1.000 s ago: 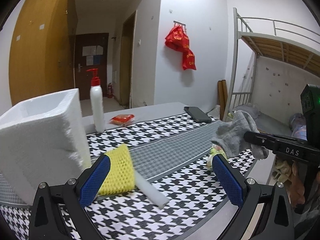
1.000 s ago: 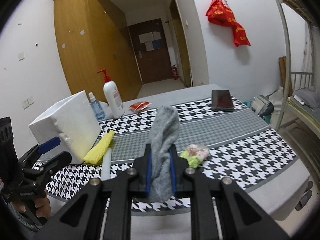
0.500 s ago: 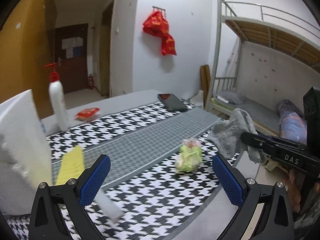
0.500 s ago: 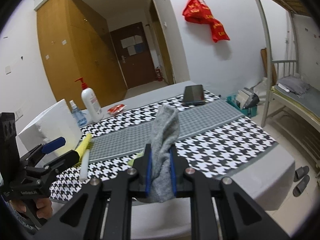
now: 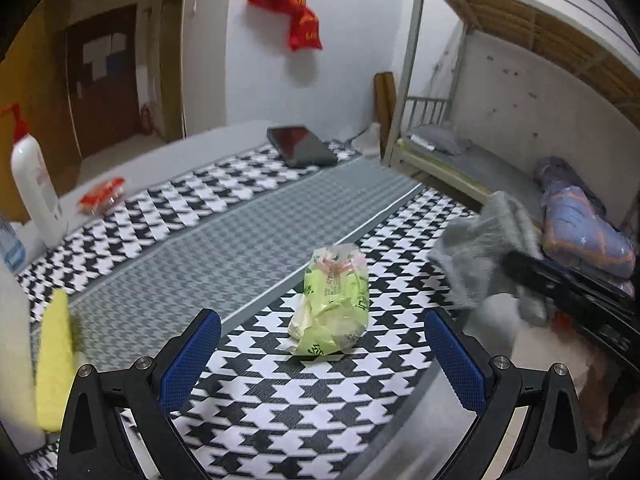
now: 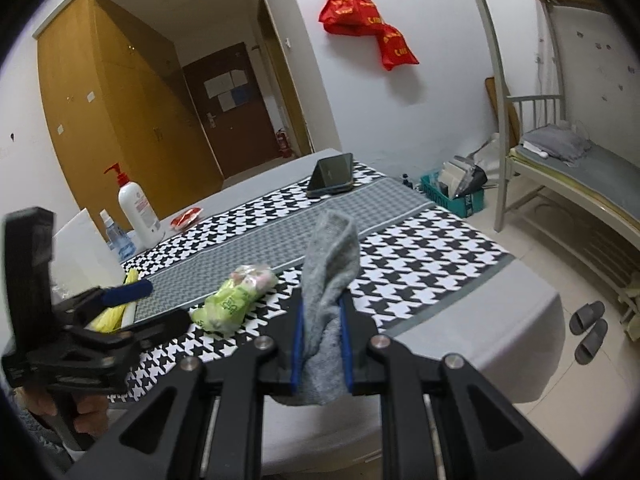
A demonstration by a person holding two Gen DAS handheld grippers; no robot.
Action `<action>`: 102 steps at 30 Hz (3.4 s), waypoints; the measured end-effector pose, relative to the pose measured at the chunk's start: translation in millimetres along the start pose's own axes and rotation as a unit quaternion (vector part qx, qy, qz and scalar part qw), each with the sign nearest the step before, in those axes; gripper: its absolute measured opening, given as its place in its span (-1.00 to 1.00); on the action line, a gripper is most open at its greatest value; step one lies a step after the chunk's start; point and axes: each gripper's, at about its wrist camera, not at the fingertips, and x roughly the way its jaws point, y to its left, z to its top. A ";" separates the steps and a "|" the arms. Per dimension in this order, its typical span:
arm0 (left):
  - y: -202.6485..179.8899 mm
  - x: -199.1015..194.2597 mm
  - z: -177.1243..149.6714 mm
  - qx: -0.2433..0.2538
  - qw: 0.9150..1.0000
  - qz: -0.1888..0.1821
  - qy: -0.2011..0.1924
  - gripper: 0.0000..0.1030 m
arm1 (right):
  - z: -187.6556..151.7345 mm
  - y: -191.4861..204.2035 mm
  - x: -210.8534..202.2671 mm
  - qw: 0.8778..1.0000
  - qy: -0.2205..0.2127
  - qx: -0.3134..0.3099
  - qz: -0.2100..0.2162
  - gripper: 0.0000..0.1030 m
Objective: Organize soft objects
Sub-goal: 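Lift the grey sock with the right gripper while the left gripper approaches the green plastic bag, then lower the left gripper onto the green plastic bag and close it, then lift the green bag with the left gripper while the right gripper holds the sock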
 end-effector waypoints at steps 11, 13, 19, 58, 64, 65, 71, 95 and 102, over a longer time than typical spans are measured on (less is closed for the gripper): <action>-2.4 23.6 8.8 0.003 1.000 -0.003 0.009 0.94 | -3.4 -1.2 -2.6 1.000 -0.002 -0.005 0.001 -0.63; -3.7 27.8 9.8 0.007 1.000 -0.007 0.015 0.85 | -2.7 -1.0 -1.7 1.000 0.000 -0.005 0.001 -0.63; -2.2 40.9 10.1 -0.004 0.999 -0.024 0.041 0.49 | -2.4 -0.8 -4.3 1.000 -0.002 -0.008 0.002 -0.63; 16.4 -99.4 14.4 -0.003 0.993 0.034 -0.109 -0.43 | 26.9 59.6 -21.3 0.996 -0.034 -0.075 0.032 -0.63; 36.0 -134.6 11.8 -0.014 0.988 0.075 -0.137 -0.43 | 34.7 84.3 -21.1 0.992 -0.043 -0.098 0.062 -0.63; 38.9 -137.8 11.6 -0.016 0.987 0.079 -0.140 -0.43 | 36.2 89.2 -19.9 0.991 -0.043 -0.103 0.070 -0.63; 58.4 -172.9 2.8 -0.027 0.979 0.116 -0.166 -0.43 | 37.7 116.7 -15.0 0.986 -0.041 -0.126 0.103 -0.63; 115.9 -266.6 -57.0 -0.096 0.947 0.224 -0.211 -0.43 | 24.8 238.0 -13.3 0.950 -0.040 -0.217 0.219 -0.62; 130.3 -280.9 -75.3 -0.124 0.937 0.248 -0.212 -0.43 | 14.2 268.2 -17.7 0.939 -0.035 -0.241 0.242 -0.62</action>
